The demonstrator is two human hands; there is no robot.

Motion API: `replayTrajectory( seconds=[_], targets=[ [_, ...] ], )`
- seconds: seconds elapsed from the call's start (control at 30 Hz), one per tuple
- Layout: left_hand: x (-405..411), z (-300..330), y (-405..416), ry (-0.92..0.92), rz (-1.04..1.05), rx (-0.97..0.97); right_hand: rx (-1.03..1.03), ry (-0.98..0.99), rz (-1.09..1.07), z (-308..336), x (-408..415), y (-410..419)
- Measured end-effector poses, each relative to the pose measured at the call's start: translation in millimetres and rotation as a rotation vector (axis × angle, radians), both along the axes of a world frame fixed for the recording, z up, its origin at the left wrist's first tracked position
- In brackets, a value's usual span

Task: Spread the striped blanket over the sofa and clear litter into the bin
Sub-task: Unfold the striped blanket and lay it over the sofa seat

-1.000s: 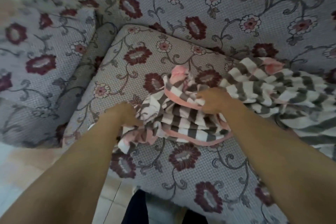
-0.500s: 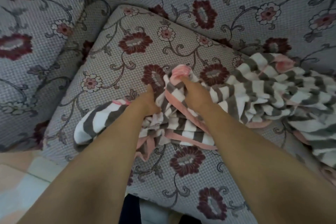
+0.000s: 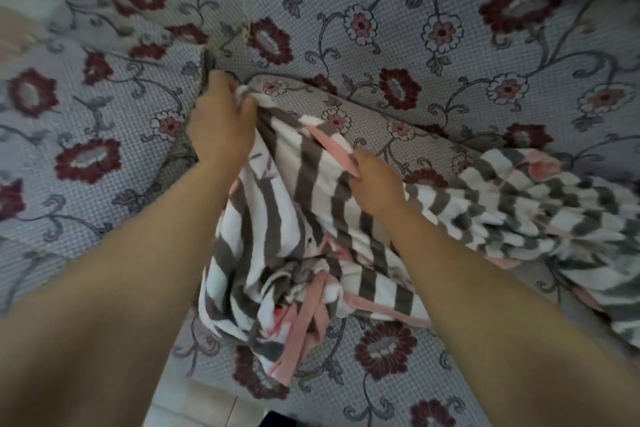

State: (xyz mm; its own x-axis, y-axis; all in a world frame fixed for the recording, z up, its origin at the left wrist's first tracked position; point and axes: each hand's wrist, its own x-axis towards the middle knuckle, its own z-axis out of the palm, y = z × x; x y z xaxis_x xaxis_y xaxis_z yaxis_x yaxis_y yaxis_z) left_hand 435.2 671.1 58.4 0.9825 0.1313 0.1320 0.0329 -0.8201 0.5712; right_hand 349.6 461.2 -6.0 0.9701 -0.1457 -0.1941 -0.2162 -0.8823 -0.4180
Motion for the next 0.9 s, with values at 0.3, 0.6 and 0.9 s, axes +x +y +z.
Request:
replayTrajectory(
  seconds=[0.3,0.6,0.9],
  targets=[
    [7,9,47,-0.045,0.120,0.013,0.194,-0.355,-0.109,78,80,-4],
    [-25,-82,51,0.552,-0.231,0.169,-0.254,0.025,-0.058,3,39,-19],
    [-9,-149,26,0.677,-0.481,0.584,-0.393,0.475,0.361,-79,-16,1]
  ],
)
